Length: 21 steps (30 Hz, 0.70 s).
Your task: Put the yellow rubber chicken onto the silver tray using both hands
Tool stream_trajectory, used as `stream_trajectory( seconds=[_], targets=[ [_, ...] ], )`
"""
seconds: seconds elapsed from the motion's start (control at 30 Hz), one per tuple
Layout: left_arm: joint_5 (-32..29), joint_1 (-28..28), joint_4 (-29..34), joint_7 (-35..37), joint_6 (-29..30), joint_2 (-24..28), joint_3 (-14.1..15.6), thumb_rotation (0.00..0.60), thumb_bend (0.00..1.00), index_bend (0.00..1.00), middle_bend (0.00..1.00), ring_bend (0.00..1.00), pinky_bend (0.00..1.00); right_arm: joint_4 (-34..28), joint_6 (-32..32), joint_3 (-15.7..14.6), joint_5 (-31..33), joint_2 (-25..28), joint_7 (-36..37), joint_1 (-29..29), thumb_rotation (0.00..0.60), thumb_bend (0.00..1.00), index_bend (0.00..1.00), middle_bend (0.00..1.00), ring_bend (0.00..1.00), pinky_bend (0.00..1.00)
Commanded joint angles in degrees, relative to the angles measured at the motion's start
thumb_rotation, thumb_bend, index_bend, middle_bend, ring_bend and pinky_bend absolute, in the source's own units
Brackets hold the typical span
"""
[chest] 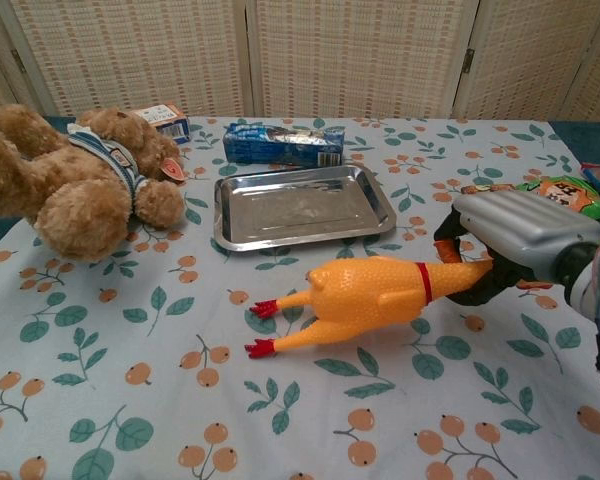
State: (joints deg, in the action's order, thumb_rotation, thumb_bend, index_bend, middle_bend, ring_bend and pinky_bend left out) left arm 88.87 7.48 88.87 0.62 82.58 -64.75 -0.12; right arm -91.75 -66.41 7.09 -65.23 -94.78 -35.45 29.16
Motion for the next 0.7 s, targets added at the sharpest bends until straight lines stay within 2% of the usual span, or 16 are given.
stream_trajectory(
  seconds=[0.03, 0.17, 0.3, 0.37, 0.47, 0.53, 0.7],
  targets=[
    [0.2, 0.0, 0.0, -0.1, 0.0, -0.1, 0.1, 0.6, 0.44, 0.0, 0.0, 0.0, 0.09, -0.3, -0.1, 0.1, -1.3, 0.7, 2.4, -0.1, 0.6, 0.29, 0.87, 0.57, 0.75, 0.96],
    [2.7, 0.2, 1.0, 2.4, 0.5, 0.5, 1.1, 0.6, 0.44, 0.0, 0.03, 0.01, 0.11, -0.6, 1.3, 0.4, -2.7, 1.8, 7.4, 0.1, 0.6, 0.3, 0.87, 0.58, 0.76, 0.97],
    [9.3, 0.6, 2.8, 9.9, 2.6, 1.0, 3.4, 0.6, 0.44, 0.0, 0.08, 0.06, 0.16, -1.2, 1.2, 1.1, -3.9, 1.8, 9.8, 0.5, 0.6, 0.3, 0.87, 0.58, 0.77, 0.97],
    [12.0, 0.9, 4.5, 10.3, 3.2, 1.1, 4.3, 0.6, 0.44, 0.0, 0.09, 0.08, 0.19, -1.9, 1.4, 1.6, -3.7, 1.5, 10.4, 0.9, 0.6, 0.3, 0.87, 0.58, 0.77, 0.97],
    [16.1, 1.5, 9.1, 5.8, 2.8, 1.2, 5.5, 0.6, 0.42, 0.0, 0.12, 0.11, 0.23, -2.7, 1.4, 2.5, -3.2, 0.9, 10.1, 1.6, 0.6, 0.3, 0.87, 0.58, 0.77, 0.97],
    [18.0, 1.6, 13.3, 0.3, 1.9, 1.2, 5.9, 0.6, 0.41, 0.0, 0.12, 0.11, 0.24, -3.4, 1.3, 3.0, -2.6, 0.3, 9.8, 1.9, 0.6, 0.3, 0.87, 0.58, 0.77, 0.97],
    [18.7, 2.6, 23.3, -12.7, -2.5, -0.5, 5.2, 0.6, 0.38, 0.0, 0.12, 0.12, 0.24, -5.4, 0.1, 3.1, -2.0, -0.7, 8.2, 2.1, 0.6, 0.3, 0.87, 0.58, 0.77, 0.97]
  ],
)
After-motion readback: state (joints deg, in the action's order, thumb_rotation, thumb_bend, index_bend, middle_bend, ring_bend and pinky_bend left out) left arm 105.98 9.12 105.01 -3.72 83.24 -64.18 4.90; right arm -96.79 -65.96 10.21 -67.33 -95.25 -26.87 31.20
